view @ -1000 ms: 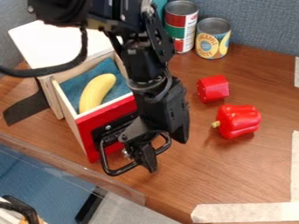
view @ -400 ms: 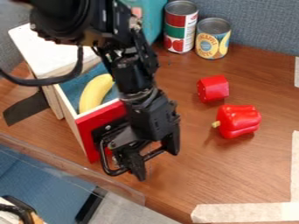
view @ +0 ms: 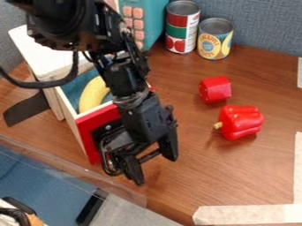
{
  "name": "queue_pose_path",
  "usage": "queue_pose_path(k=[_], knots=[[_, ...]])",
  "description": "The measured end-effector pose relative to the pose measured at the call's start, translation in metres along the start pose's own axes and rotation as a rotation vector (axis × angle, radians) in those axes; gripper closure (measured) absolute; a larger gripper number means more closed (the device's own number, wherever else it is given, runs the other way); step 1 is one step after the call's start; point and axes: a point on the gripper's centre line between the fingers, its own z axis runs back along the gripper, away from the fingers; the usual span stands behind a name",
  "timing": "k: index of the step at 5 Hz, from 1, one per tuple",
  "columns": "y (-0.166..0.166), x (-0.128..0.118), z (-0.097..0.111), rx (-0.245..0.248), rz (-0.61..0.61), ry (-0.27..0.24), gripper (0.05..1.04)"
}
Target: Close the drawer
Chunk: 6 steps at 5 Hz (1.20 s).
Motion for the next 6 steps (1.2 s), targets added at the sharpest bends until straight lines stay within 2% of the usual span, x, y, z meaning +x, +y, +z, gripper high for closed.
queue_pose_path(k=[1, 2, 4, 5, 6], knots=[[-0.001, -0.007, -0.003, -0.020, 0.012, 0.021, 0.083], [-0.001, -0.014, -0.001, -0.024, 0.037, 0.062, 0.083], [0.001, -0.031, 0.003, -0.033, 0.110, 0.179, 0.083], [0.000, -0.040, 0.000, -0.068, 0.162, 0.304, 0.083], [0.002, -0.050, 0.001, -0.079, 0.200, 0.380, 0.083]])
